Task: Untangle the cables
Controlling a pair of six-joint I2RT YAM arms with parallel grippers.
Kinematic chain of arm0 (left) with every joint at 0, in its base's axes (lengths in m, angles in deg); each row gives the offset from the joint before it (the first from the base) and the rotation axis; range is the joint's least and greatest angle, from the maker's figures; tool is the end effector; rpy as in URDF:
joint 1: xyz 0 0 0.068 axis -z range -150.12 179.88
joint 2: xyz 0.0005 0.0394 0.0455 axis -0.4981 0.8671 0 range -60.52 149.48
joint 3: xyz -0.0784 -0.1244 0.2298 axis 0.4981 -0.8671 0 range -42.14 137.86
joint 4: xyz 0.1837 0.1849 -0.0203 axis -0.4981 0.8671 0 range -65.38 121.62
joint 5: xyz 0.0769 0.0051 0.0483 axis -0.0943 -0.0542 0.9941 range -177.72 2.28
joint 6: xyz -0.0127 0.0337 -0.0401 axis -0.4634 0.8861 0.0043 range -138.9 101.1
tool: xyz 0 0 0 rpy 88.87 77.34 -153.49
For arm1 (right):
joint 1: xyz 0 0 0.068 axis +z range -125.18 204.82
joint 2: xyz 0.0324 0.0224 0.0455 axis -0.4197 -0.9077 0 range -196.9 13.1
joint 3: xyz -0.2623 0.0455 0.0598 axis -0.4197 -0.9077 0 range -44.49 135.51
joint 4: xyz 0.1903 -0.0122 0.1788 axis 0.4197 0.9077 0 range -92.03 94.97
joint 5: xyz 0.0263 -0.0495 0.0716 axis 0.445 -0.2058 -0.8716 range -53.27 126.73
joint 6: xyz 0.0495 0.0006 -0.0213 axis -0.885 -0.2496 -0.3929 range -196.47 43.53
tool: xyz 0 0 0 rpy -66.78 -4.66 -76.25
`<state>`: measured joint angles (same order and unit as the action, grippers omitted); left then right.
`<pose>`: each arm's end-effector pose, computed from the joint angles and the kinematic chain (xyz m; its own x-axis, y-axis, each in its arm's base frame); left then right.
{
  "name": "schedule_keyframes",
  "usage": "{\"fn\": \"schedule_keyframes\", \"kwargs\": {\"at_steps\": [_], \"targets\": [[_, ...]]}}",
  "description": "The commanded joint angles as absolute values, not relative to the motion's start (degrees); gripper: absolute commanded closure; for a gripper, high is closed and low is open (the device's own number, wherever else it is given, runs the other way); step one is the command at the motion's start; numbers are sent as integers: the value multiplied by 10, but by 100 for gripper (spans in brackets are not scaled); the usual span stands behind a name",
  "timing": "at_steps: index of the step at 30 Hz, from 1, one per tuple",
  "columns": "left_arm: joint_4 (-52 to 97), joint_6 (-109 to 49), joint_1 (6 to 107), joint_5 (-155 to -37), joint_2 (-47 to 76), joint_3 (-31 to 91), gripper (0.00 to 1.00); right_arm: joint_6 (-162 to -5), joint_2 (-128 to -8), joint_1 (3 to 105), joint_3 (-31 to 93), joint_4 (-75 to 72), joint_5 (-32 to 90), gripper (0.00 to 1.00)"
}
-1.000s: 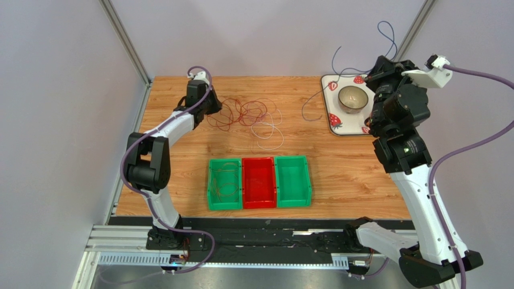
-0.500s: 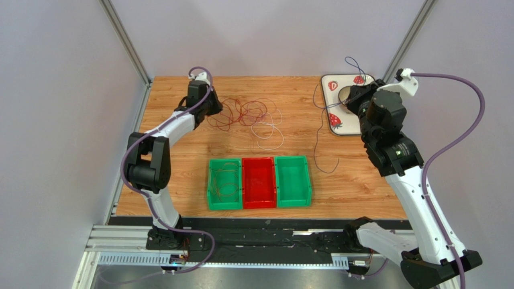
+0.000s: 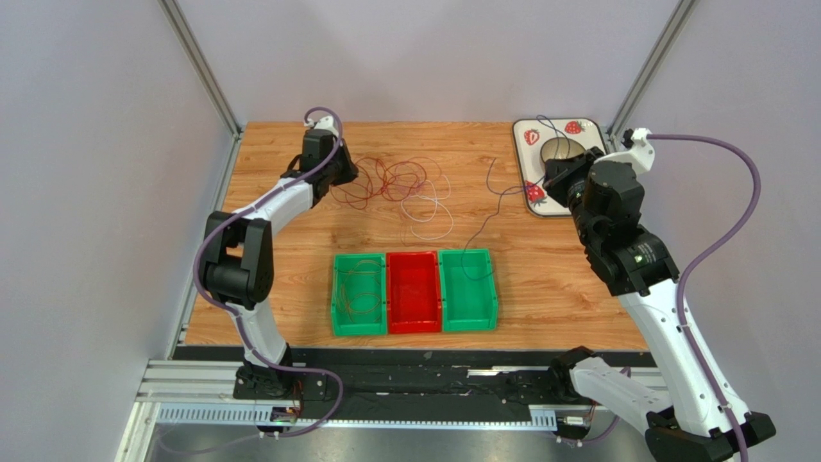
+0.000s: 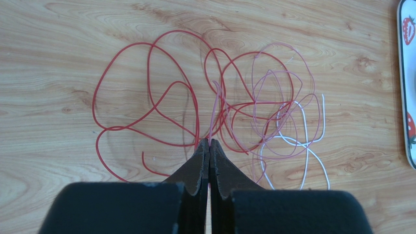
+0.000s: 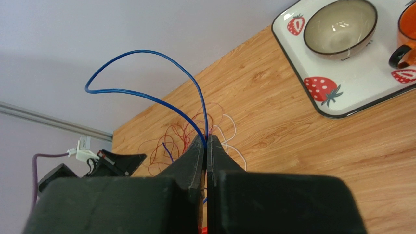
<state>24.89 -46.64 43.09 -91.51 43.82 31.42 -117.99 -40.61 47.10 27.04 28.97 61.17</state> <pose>0.4088 -0.0983 0.2390 -0.5762 -0.3418 -0.7424 0.0169 0.9032 -0.4289 0.1741 0.0555 0.4342 -0.1398 0.5948 -0.7916 0.1605 0.8025 0.5746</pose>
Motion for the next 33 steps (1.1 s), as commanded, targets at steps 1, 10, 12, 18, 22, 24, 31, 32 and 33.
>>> {"fn": "schedule_keyframes", "kwargs": {"at_steps": [1,10,12,18,22,24,31,32,33], "targets": [[245,-461,437,-908,441,339,100,-1208,-405,482,276,307,591,100],[258,-459,438,-907,441,340,100,-1245,-385,519,210,347,577,100],[259,-459,438,-907,442,339,100,-1246,-383,532,189,352,587,100],[258,-460,439,-906,442,339,100,-1245,-386,569,156,365,622,100],[259,-459,439,-905,442,339,100,-1243,-382,588,132,373,620,100],[259,-459,439,-905,442,340,100,-1245,-381,596,114,376,622,100],[260,-457,441,-904,444,342,100,-1243,-388,634,42,350,623,100],[260,-457,441,-904,444,342,100,-1241,-390,637,38,342,624,100],[261,-458,441,-905,444,342,100,-1240,-394,641,34,340,625,100]]}}
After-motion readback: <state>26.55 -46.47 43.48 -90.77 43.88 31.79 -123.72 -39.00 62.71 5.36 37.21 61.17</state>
